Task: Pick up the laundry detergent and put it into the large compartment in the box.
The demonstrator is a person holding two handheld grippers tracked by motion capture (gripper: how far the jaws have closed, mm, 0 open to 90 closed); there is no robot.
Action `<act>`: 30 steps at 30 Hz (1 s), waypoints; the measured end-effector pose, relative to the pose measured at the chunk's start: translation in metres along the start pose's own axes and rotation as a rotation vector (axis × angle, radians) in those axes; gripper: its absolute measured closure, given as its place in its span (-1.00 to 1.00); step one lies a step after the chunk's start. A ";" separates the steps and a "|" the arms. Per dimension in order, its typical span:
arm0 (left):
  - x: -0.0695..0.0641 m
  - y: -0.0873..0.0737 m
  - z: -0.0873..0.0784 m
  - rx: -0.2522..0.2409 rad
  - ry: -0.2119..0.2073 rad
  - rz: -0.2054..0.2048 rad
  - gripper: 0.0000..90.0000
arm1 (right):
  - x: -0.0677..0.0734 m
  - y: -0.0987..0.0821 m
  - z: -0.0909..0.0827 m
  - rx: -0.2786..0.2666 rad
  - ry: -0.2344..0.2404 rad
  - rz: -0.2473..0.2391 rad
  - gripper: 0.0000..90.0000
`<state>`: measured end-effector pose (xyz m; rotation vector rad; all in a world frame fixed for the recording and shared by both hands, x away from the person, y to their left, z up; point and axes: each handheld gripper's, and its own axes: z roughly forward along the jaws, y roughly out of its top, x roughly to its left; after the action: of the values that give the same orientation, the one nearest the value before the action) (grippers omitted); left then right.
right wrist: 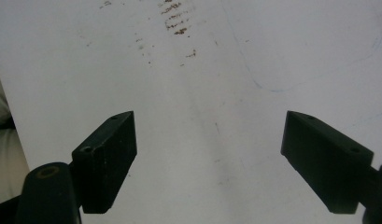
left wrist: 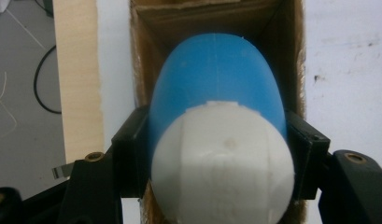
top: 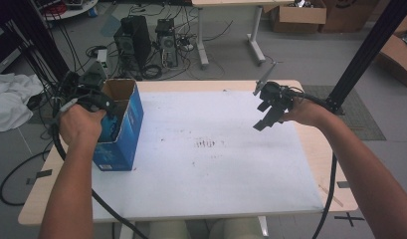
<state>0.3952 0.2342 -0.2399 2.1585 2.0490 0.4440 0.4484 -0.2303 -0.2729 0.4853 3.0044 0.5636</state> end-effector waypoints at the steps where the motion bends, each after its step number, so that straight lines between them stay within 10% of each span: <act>1: 0.000 -0.001 0.005 0.006 0.002 0.007 -0.15 | 0.000 -0.001 0.000 -0.001 0.001 0.001 -0.59; 30: 0.004 -0.008 0.038 0.056 -0.032 0.005 -0.16 | 0.002 0.000 0.002 0.011 0.003 -0.001 -0.59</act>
<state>0.3992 0.2427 -0.2776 2.1879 2.0637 0.3548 0.4465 -0.2286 -0.2748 0.4835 3.0126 0.5482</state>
